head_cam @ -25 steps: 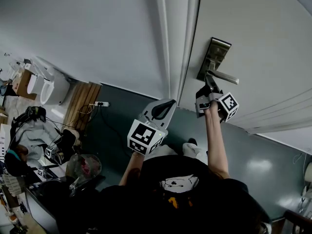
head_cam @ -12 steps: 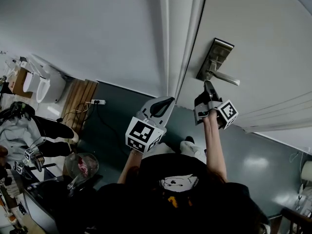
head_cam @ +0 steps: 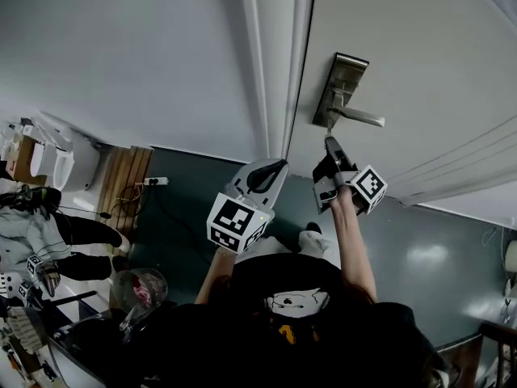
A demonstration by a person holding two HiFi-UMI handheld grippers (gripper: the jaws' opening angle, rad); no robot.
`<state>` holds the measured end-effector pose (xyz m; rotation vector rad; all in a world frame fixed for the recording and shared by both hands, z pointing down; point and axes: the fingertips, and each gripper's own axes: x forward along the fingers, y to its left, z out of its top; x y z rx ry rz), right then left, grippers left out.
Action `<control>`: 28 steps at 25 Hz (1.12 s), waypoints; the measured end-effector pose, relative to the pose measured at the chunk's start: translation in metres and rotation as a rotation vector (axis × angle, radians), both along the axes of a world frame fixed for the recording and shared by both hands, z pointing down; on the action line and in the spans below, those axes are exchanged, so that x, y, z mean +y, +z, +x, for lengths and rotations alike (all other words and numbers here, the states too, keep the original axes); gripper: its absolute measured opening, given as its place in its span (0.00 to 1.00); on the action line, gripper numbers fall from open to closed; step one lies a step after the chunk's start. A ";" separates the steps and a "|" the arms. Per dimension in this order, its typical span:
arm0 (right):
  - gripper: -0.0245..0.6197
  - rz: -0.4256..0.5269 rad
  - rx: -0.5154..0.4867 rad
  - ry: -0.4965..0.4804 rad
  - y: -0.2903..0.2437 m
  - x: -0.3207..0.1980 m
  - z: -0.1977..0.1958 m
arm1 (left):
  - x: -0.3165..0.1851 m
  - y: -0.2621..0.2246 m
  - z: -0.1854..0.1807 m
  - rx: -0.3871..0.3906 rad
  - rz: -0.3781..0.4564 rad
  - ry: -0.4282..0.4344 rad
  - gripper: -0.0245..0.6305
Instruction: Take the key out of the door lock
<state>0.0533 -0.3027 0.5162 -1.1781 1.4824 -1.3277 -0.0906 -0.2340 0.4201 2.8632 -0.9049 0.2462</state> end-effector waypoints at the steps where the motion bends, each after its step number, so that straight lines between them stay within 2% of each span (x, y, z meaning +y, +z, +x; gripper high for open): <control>1: 0.07 0.002 0.006 -0.005 -0.001 0.004 -0.002 | 0.001 -0.001 -0.001 0.002 0.002 0.006 0.05; 17: 0.07 0.047 0.177 -0.073 -0.038 0.076 -0.033 | 0.028 0.008 -0.009 0.033 -0.024 0.087 0.05; 23: 0.07 0.032 0.256 -0.093 -0.040 0.098 -0.032 | 0.038 0.015 0.001 0.032 -0.047 0.118 0.05; 28: 0.07 0.012 0.273 -0.085 -0.034 0.118 -0.026 | 0.049 0.026 0.014 0.022 -0.078 0.151 0.05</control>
